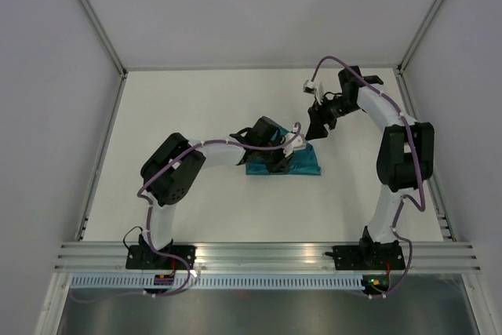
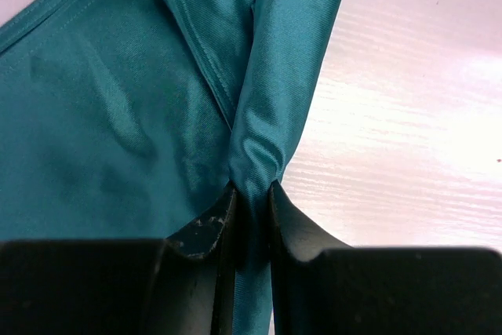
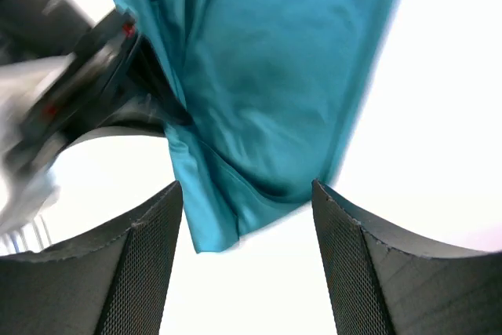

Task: Fold the napkin, place the utensils inside, and roll it up
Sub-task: Roll the napkin with the utensil

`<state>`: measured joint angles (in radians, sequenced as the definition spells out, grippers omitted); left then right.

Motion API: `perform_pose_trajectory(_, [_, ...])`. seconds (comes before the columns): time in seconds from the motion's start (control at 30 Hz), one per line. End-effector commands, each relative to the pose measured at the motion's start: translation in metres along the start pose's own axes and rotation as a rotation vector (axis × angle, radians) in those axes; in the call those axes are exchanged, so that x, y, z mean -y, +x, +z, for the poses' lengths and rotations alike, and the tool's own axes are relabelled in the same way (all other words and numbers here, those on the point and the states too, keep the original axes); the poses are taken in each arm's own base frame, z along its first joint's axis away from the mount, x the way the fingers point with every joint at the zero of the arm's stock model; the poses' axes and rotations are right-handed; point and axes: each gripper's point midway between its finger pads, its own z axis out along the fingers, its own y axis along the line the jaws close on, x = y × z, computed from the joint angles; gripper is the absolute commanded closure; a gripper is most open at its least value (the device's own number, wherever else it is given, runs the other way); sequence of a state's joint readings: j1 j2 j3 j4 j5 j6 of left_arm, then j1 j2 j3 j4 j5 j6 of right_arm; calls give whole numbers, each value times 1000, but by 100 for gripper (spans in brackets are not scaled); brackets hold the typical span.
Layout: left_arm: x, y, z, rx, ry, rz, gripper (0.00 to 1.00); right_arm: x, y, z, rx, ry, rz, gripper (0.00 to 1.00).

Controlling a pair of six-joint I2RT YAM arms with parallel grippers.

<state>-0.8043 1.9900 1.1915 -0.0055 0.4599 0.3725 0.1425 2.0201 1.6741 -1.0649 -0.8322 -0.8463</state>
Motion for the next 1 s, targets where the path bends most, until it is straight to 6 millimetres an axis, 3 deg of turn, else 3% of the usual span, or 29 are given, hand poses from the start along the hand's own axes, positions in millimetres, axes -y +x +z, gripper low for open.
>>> perform_pose_trajectory(0.0, [35,67,6,-191,218,-278,98,5,-33,-40,192,158,-106,27])
perform_pose_trajectory(0.03, [41,70,4,-205,265,-323,98,-1,-13,-33,179,159,-83,27])
perform_pose_trajectory(0.07, [37,62,5,-189,280,-338,98,-10,-18,-44,203,202,-134,27])
perform_pose_trajectory(0.1, [39,74,4,-230,310,-408,98,-10,-5,-36,207,228,-156,26])
perform_pose_trajectory(0.17, [35,67,4,-225,344,-447,98,-19,-4,-42,215,305,-234,26])
perform_pose_trajectory(0.23, [38,76,3,-253,388,-533,98,-20,17,-28,179,362,-274,26])
perform_pose_trajectory(0.27, [36,72,4,-242,408,-554,98,-30,15,-22,171,371,-327,26])
perform_pose_trajectory(0.33, [37,79,2,-268,443,-646,98,-42,32,5,95,383,-388,26])
perform_pose_trajectory(0.4, [38,74,2,-258,477,-684,98,-49,32,18,86,405,-449,25])
perform_pose_trajectory(0.43, [39,76,2,-263,489,-701,98,-56,44,33,42,403,-468,26])
perform_pose_trajectory(0.5, [42,78,3,-272,522,-750,98,-57,42,40,42,438,-516,25])
perform_pose_trajectory(0.53, [43,78,3,-272,537,-766,98,-59,52,46,22,442,-523,25])
perform_pose_trajectory(0.77, [49,87,9,-315,573,-830,98,-68,67,80,-72,450,-596,26])
perform_pose_trajectory(0.9, [47,84,8,-311,568,-825,97,-73,76,89,-101,427,-608,35])
perform_pose_trajectory(0.97, [45,79,6,-301,565,-817,89,-74,81,90,-120,418,-604,49])
